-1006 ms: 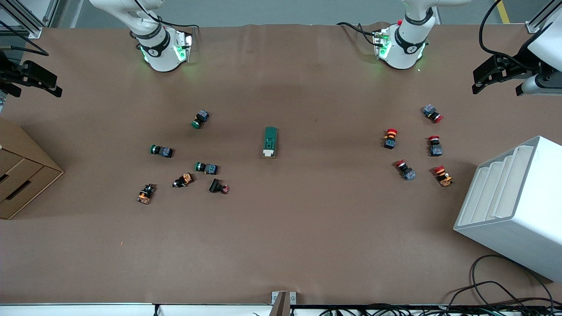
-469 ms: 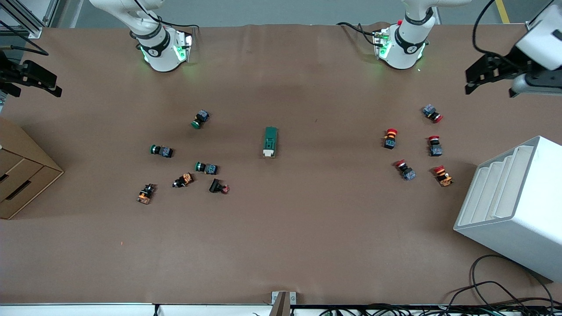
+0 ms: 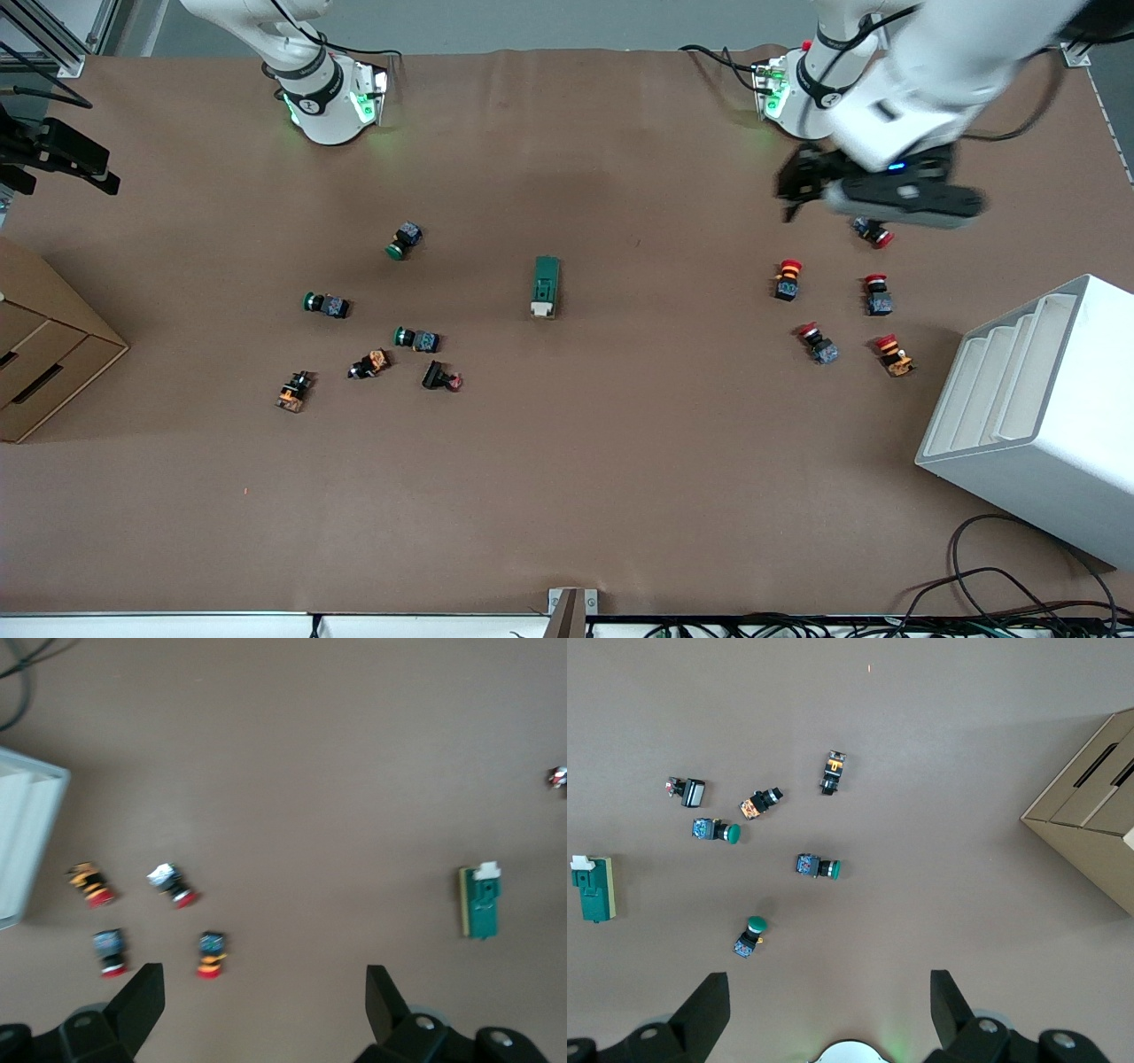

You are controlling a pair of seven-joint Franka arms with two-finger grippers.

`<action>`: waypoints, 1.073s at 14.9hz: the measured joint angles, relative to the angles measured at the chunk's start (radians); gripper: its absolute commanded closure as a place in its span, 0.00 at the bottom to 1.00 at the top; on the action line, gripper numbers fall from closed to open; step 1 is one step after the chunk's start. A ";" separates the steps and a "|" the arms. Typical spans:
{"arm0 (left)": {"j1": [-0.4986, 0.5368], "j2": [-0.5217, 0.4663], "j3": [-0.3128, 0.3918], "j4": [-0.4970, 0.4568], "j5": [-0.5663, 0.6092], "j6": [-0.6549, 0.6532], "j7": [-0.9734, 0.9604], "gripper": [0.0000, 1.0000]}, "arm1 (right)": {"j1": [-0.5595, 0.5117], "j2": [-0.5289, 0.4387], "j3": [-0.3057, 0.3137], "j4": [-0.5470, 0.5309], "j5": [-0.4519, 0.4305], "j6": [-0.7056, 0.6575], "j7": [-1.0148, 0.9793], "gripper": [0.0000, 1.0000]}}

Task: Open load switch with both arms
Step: 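Move the left gripper over the green switch while the right gripper approaches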

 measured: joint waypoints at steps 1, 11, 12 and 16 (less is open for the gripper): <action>-0.001 0.007 -0.036 -0.043 0.000 0.063 -0.043 0.00 | 0.000 0.006 0.000 -0.001 0.000 0.000 0.000 0.00; -0.194 0.288 -0.287 -0.203 0.436 0.280 -0.740 0.01 | -0.051 0.277 -0.004 -0.012 -0.005 0.090 -0.005 0.00; -0.234 0.328 -0.288 -0.202 0.486 0.291 -0.820 0.01 | -0.049 0.282 -0.003 -0.010 -0.004 0.094 0.006 0.00; -0.373 0.432 -0.289 -0.199 0.677 0.298 -1.028 0.02 | 0.007 0.280 0.011 -0.006 -0.003 0.096 0.232 0.00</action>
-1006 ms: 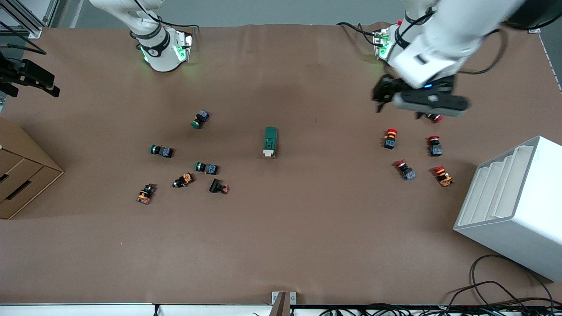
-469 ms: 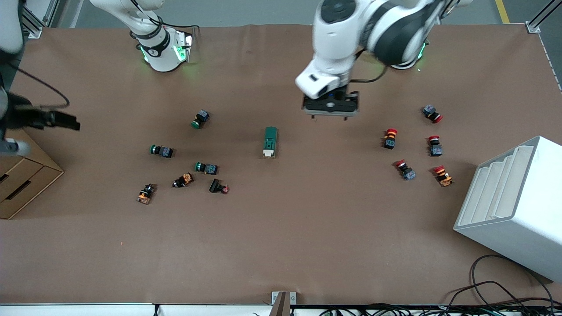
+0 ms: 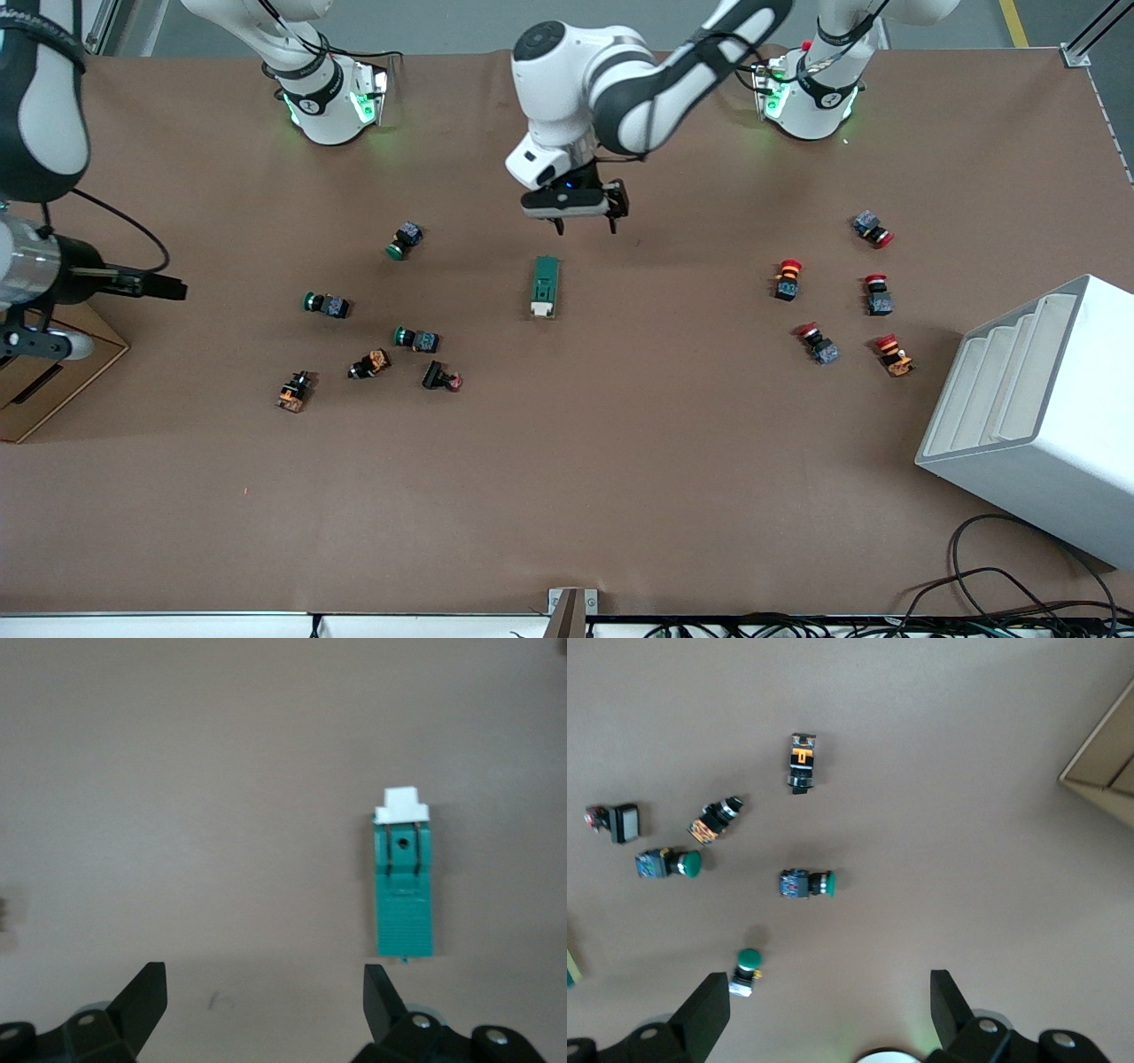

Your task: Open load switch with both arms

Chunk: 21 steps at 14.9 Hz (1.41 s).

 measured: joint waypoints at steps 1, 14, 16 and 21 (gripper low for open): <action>-0.027 0.020 0.000 0.000 0.059 0.000 -0.057 0.02 | 0.031 0.003 0.003 -0.006 0.000 0.004 0.078 0.00; -0.188 0.284 0.000 -0.001 0.720 0.000 -0.729 0.02 | 0.484 0.251 0.014 -0.060 0.084 0.284 1.214 0.00; -0.195 0.301 0.000 -0.014 0.811 0.000 -0.832 0.02 | 0.518 0.316 0.014 -0.025 0.099 0.304 1.321 0.00; -0.195 0.311 0.010 -0.104 1.062 -0.003 -1.086 0.02 | 0.606 0.438 0.014 0.052 0.122 0.355 1.557 0.00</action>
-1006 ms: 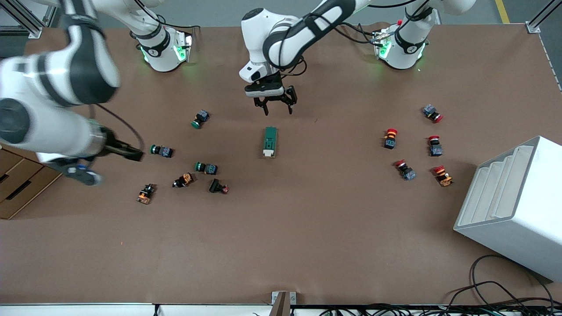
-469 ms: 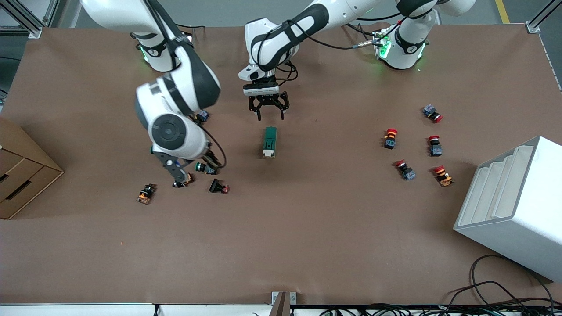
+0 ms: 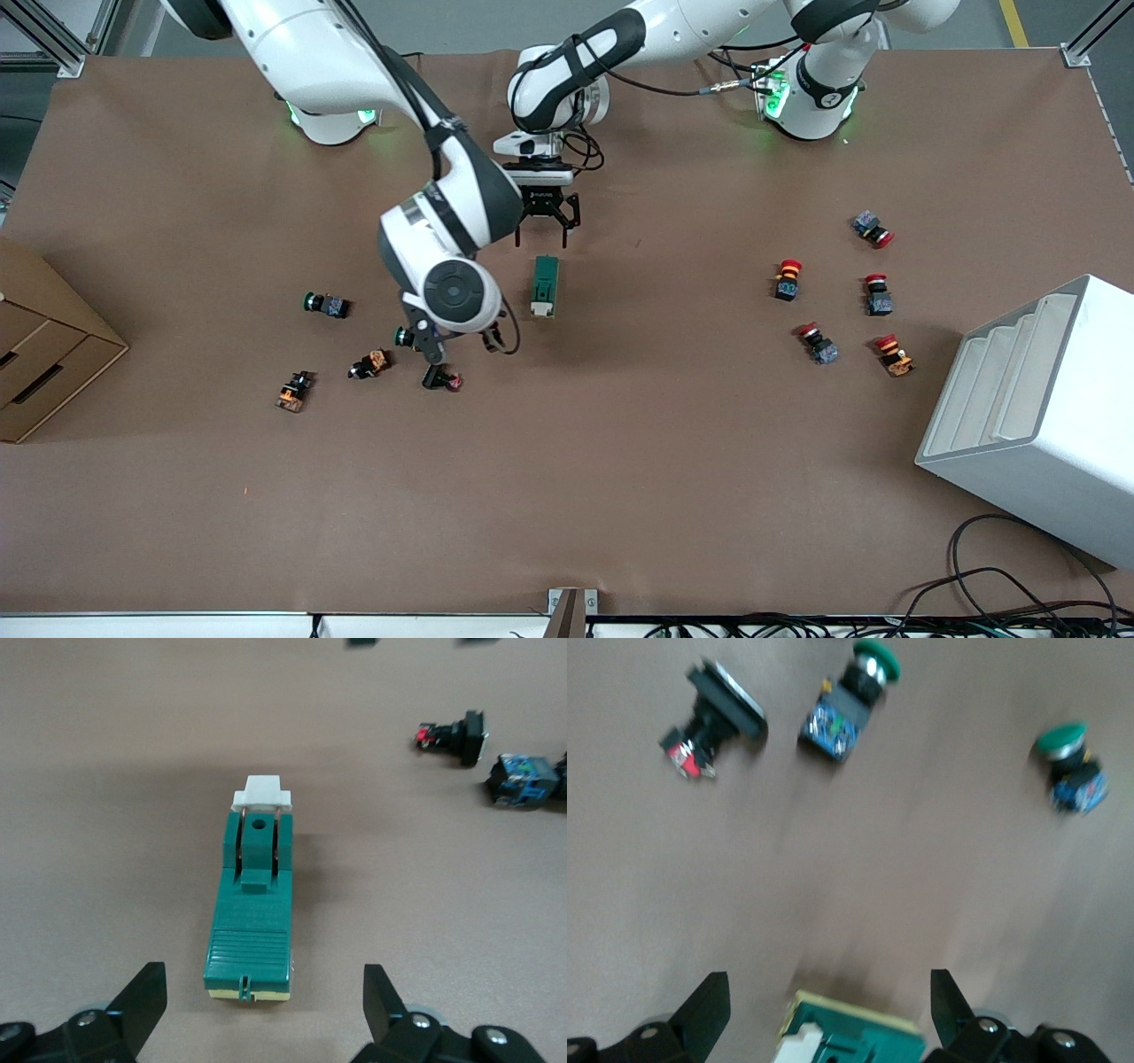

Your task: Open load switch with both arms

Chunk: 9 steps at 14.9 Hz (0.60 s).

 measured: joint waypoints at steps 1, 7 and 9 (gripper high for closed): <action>0.000 0.000 0.002 -0.017 0.034 -0.004 -0.036 0.02 | 0.012 0.013 0.000 0.003 0.013 0.021 0.041 0.00; -0.009 0.046 0.007 -0.052 0.191 -0.120 -0.190 0.02 | 0.044 0.067 0.000 0.010 0.035 0.113 0.197 0.00; -0.022 0.089 0.018 -0.055 0.250 -0.185 -0.240 0.02 | 0.045 0.089 0.000 0.011 0.040 0.140 0.231 0.00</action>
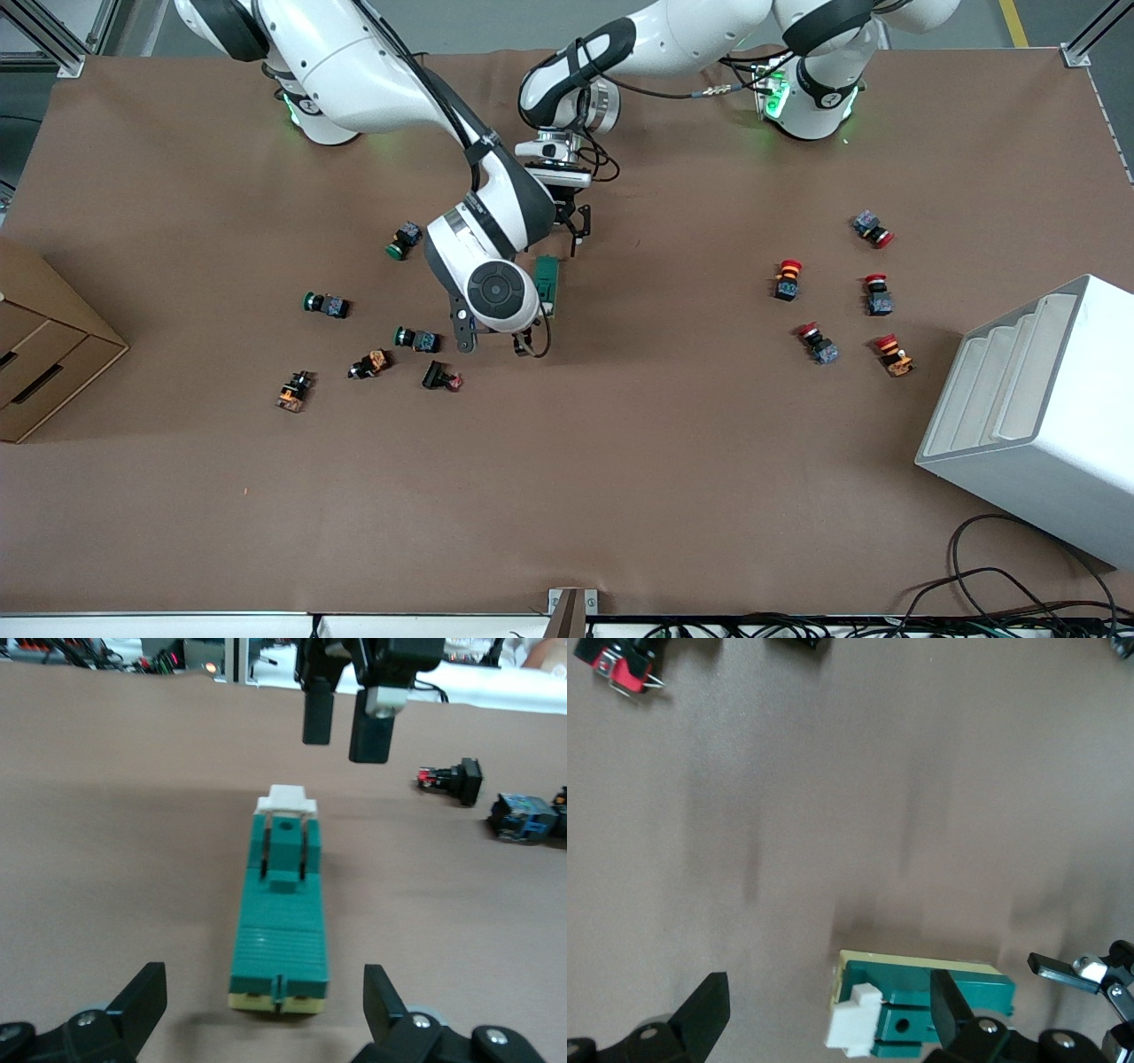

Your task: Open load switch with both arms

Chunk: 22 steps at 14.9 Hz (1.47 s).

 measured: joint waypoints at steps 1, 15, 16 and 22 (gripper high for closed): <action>-0.011 0.019 0.013 0.000 0.021 -0.022 -0.022 0.02 | 0.002 0.010 0.000 0.000 0.003 0.006 0.006 0.00; -0.078 0.036 0.036 0.009 0.044 -0.072 0.063 0.02 | 0.079 0.026 -0.006 0.025 0.067 -0.087 0.060 0.00; -0.078 0.037 0.037 0.009 0.044 -0.072 0.076 0.02 | 0.079 0.026 -0.006 0.032 0.067 -0.117 0.060 0.00; -0.093 0.039 0.048 0.021 0.017 -0.077 0.081 0.00 | 0.086 0.025 -0.003 0.058 0.067 -0.234 0.060 0.00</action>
